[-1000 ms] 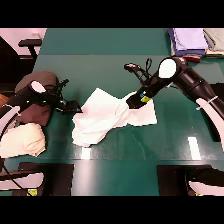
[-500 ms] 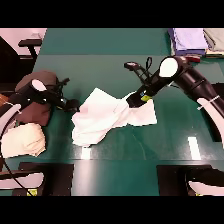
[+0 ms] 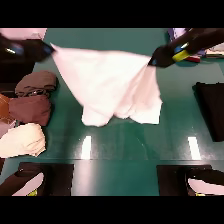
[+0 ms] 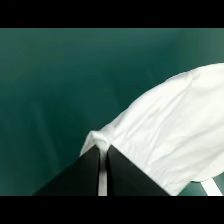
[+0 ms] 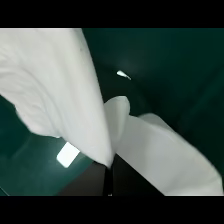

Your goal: Fold the shirts.

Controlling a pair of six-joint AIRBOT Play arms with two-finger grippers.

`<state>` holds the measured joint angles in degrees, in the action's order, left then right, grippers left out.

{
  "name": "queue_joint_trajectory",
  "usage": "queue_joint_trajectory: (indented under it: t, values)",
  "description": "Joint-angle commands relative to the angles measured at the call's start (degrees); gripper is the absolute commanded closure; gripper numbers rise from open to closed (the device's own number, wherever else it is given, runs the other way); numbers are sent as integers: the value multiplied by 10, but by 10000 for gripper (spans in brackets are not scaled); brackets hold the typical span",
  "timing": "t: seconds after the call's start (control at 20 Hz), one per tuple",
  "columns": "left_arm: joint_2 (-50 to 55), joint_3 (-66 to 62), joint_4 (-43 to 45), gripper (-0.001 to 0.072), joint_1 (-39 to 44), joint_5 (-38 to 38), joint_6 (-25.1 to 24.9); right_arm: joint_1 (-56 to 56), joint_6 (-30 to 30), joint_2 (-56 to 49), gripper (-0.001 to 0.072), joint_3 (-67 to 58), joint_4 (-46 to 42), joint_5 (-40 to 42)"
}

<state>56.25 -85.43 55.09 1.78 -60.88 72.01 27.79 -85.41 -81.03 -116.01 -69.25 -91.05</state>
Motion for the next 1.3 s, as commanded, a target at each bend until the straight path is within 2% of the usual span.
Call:
queue_joint_trajectory:
  t: [0.0, 0.1, 0.25, 0.55, 0.75, 1.1, 1.25]
  values:
    - [-90, -99, 7, 678, 0, 19, 0, -25, 0, 56, 697, -51, 0, 20]
    - [-114, -144, 7, 678, 0, 19, 0, -41, 0, 125, 698, 2, 0, 71]
    - [-126, -212, 3, 678, 0, 19, 10, -75, 0, 190, 698, 11, 0, 95]
    - [-121, -263, -35, 678, 0, 49, 11, -100, -10, 209, 698, -31, 2, 111]
    - [-47, -258, 22, 678, 0, 14, 17, -100, -35, 149, 698, 7, 5, 110]
    - [198, -180, 40, 678, 0, -171, 38, -100, -34, -62, 698, 79, 57, 63]
    - [269, -101, 40, 678, 0, -165, 43, -90, -16, -131, 698, 141, 68, 74]
